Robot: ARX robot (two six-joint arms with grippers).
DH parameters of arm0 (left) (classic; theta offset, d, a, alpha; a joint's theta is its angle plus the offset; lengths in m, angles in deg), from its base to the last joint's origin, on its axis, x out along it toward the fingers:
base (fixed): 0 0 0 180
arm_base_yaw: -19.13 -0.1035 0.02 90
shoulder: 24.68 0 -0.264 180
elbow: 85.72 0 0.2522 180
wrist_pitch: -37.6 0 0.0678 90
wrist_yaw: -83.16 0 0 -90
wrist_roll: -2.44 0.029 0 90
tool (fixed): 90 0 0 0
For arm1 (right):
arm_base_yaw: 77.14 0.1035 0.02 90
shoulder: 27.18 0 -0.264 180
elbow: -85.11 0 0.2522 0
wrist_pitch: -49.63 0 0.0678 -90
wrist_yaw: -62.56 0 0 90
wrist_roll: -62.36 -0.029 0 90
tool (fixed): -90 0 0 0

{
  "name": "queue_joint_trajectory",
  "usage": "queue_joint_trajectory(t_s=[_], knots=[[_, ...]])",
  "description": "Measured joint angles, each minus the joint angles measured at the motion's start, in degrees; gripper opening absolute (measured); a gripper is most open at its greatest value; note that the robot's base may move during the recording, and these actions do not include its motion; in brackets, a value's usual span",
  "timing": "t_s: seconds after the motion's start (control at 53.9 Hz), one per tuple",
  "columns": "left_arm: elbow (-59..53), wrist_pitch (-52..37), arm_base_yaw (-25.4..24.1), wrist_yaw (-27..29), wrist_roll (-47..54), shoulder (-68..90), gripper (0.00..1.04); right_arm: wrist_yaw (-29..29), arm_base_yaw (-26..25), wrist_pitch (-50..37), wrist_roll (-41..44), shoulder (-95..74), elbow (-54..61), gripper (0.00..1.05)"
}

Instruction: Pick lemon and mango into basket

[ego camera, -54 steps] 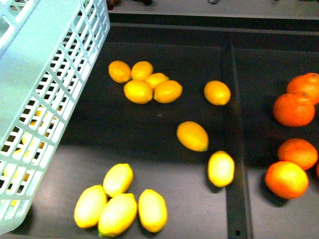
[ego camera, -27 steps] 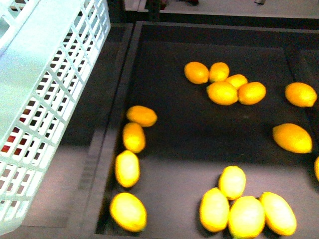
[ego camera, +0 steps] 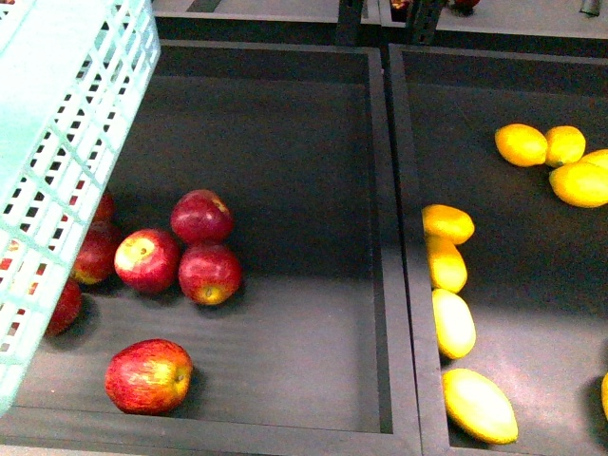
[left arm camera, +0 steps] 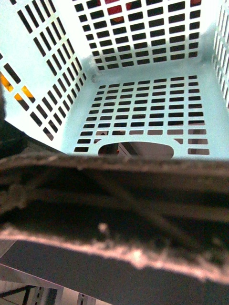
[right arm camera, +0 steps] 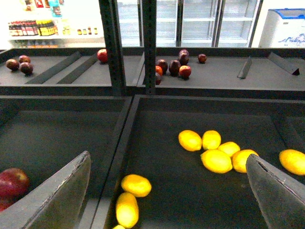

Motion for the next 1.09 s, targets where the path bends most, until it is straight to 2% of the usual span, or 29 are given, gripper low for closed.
queue_joint_trajectory(t_s=[0.093,0.167,0.204,0.297,0.371,0.538,0.63,0.742,0.89,1.094], knots=[[0.0,0.1,0.2,-1.1,-0.1,0.1,0.04,0.1,0.0,0.0,0.0,0.0,0.0,0.96],[6.2,13.7,2.6,2.0,9.6,3.9,0.04,0.1,0.0,0.0,0.0,0.0,0.0,0.96],[7.6,16.2,3.5,2.8,14.7,5.3,0.04,0.1,0.0,0.0,0.0,0.0,0.0,0.96],[9.6,16.0,5.7,4.3,27.1,9.0,0.04,0.2,0.0,0.0,0.0,0.0,0.0,0.96],[10.7,12.8,7.8,4.9,32.0,13.1,0.04,0.3,0.0,0.0,0.0,0.0,0.0,0.96],[14.1,6.2,12.7,3.0,33.3,20.7,0.04,0.3,0.0,0.0,0.0,0.0,0.0,0.96],[18.7,3.8,17.4,-1.7,33.3,27.1,0.04,0.3,0.0,0.0,0.0,0.0,0.0,0.96],[23.2,3.8,22.6,-5.7,33.3,32.0,0.04,0.3,0.0,0.0,0.0,0.0,0.0,0.96],[26.9,4.2,29.7,-7.6,34.7,36.7,0.04,0.3,0.0,0.0,0.0,0.0,0.0,0.96],[28.7,5.4,35.4,-10.1,40.2,37.2,0.04,0.3,0.0,0.0,0.0,0.0,0.0,0.96]])
